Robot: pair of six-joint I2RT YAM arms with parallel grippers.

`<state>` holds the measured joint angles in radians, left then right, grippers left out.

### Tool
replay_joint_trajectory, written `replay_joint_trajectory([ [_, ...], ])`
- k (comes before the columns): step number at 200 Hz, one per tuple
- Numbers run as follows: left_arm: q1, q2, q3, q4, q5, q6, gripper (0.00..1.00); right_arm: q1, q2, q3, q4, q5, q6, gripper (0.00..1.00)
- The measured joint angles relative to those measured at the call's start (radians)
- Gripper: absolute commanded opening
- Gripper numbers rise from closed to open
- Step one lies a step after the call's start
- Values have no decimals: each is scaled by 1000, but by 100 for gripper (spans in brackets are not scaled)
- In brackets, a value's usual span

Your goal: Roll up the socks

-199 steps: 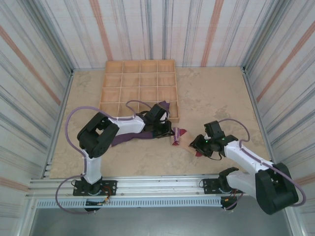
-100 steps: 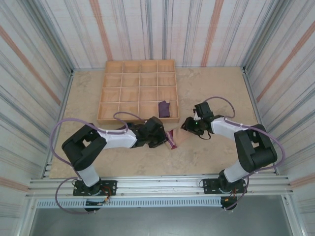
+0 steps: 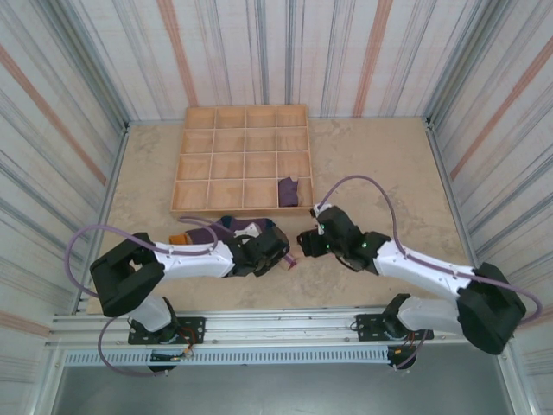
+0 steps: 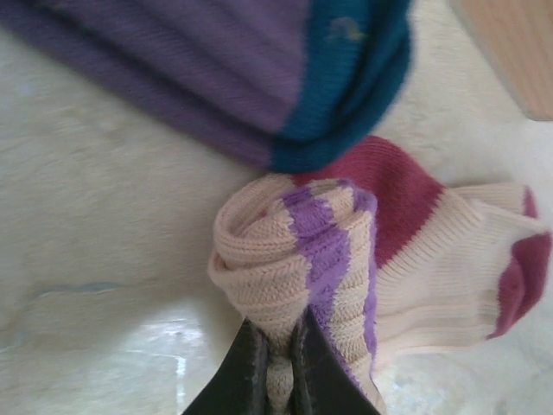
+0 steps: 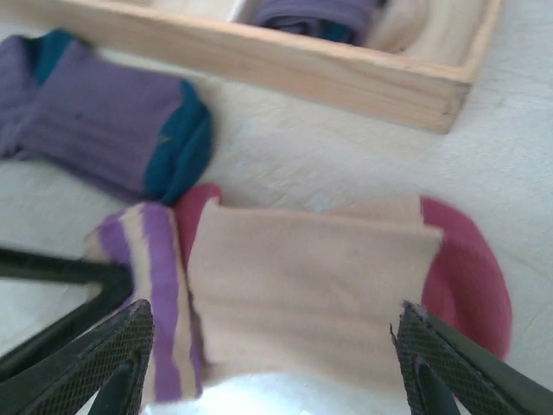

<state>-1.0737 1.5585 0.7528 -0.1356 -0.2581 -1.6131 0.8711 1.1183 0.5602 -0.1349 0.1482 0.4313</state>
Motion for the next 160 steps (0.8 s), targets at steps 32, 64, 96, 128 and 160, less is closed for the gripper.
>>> replay_joint_trajectory([
  [32, -8, -21, -28, 9, -24, -78, 0, 214, -64, -110, 54, 166, -27, 75],
  [64, -8, -45, -35, 4, -32, -106, 0, 368, -14, -153, 136, 312, -91, 70],
  [96, -8, -78, -41, -22, -29, -109, 0, 481, 93, -152, 251, 432, -181, 68],
  [128, -8, -85, -47, -27, -23, -109, 0, 543, 201, -136, 319, 515, -281, 68],
  [160, -7, -85, -51, -28, -9, -109, 0, 563, 290, -106, 399, 560, -365, 68],
])
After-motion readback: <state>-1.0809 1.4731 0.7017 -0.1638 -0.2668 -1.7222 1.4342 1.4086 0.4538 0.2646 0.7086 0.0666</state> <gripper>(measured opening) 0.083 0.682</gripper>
